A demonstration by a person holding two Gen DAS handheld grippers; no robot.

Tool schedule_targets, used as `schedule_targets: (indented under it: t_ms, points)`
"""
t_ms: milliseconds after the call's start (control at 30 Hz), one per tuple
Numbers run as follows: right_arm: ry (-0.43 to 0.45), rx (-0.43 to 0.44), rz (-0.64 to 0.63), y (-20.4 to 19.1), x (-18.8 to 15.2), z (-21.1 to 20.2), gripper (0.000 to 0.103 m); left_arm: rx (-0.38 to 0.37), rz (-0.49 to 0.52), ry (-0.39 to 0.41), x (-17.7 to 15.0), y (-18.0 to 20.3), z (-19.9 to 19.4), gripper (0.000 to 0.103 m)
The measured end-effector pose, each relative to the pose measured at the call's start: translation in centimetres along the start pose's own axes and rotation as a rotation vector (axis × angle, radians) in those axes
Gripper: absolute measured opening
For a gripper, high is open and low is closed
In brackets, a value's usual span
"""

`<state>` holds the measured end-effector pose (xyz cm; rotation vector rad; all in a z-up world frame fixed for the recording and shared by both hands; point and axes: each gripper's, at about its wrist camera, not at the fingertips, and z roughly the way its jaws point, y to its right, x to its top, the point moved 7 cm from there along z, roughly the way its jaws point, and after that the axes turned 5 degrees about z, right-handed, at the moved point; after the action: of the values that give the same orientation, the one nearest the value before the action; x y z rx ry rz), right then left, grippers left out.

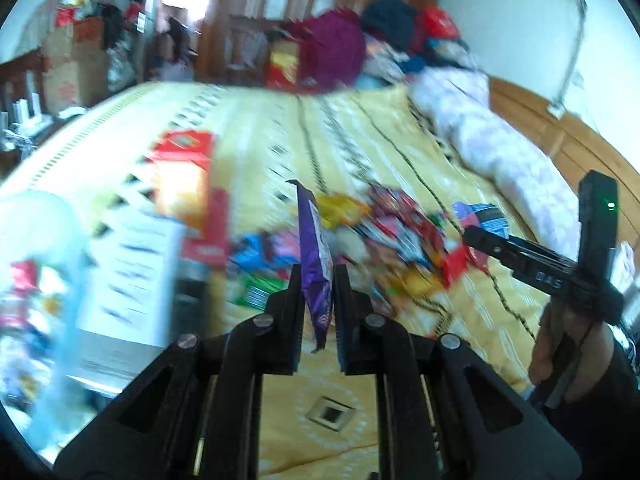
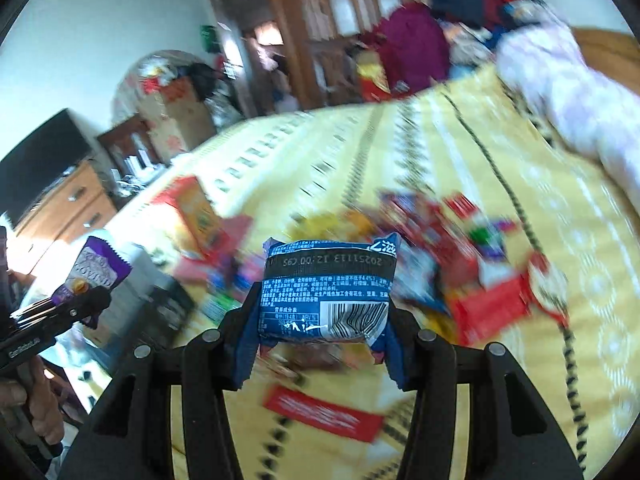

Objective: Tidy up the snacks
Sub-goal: 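Grasp a blue snack bag with the right tool while the left tool carries the purple stick, then lower both held snacks into the clear bowl and open both tools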

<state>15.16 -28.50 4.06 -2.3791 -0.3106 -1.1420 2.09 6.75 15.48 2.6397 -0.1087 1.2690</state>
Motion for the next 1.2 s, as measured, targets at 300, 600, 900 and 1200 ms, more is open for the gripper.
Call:
schedule_targets:
  t_ms: [300,600,900,1200]
  points:
    - [0.019,0.262,-0.192,-17.9,4.5,1.4,0.055,0.267,-0.17,0.118,1.1,-14.1,-8.4,0.014]
    - [-0.087,0.476,-0.327,-35.2,2.4,5.4,0.055,0.456,-0.388,0.115,-2.8,-26.1,-12.4,0.014]
    - [-0.238,0.548,-0.404,-44.6,-3.0,8.8,0.055,0.459,-0.458,0.092,-4.7,-28.8,-12.5,0.014]
    - [-0.275,0.553,-0.422,-45.7,-4.6,9.2,0.055,0.439,-0.47,0.09,-5.6,-29.7,-14.1,0.014]
